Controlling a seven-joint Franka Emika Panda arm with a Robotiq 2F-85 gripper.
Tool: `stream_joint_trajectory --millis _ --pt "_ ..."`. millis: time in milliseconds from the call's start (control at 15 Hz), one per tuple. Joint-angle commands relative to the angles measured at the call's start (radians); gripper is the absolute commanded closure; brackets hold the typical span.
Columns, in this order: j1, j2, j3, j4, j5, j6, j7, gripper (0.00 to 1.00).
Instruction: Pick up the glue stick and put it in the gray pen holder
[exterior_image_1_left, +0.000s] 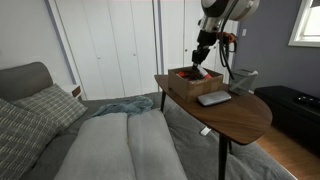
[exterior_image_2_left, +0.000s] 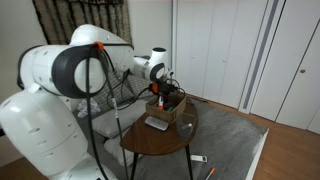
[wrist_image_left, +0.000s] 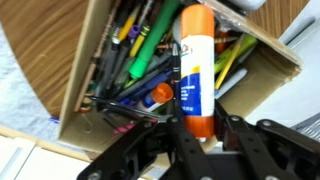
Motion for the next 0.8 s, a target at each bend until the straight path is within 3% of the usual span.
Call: stream_joint_trajectory --millis 0,333,533,733 --pt "-0.043 -0.21 -0.068 -0.127 -0.016 0.039 0.058 0.92" --pt "-0.139 -0.4 -0.152 -0.234 -0.105 0.096 0.153 0.92" --pt "-0.205 -0.427 -0.157 -0.315 -0.173 0.241 0.251 0.92" --pt "-0.283 -0.366 -0.103 -0.361 -0.246 0.433 0.42 0.92"
